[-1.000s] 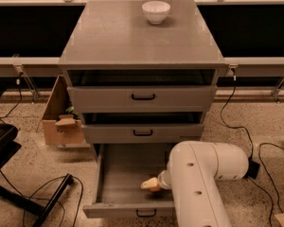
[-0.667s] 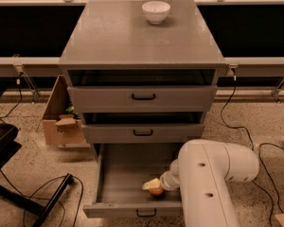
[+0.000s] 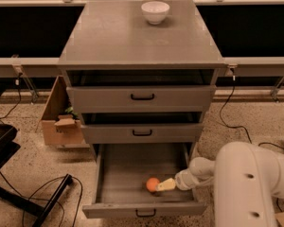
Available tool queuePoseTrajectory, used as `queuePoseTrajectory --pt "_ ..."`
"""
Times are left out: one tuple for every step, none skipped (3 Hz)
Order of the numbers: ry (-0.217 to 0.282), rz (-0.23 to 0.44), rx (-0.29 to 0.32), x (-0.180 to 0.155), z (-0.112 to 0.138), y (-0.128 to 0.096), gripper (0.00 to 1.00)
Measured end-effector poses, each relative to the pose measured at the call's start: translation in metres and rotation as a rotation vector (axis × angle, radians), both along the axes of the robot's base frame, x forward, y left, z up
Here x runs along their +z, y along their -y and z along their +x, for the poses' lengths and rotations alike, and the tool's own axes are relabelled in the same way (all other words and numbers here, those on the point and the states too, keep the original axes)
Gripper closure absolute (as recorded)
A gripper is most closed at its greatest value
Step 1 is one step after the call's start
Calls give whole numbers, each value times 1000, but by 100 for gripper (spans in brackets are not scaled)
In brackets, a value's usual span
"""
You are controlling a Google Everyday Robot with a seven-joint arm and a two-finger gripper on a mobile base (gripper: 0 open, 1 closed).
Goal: Place orange into bottom drawer
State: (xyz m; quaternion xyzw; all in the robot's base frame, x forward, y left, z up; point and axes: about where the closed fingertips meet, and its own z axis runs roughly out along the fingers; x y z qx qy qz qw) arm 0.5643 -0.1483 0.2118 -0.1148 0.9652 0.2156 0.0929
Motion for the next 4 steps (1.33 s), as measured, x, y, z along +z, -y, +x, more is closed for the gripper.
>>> queuePoseTrajectory --pt "73 33 60 50 16 58 0" --pt "173 47 140 129 46 137 0" --pt "167 44 202 196 17 182 0" --pt "170 -9 219 259 -33 215 0"
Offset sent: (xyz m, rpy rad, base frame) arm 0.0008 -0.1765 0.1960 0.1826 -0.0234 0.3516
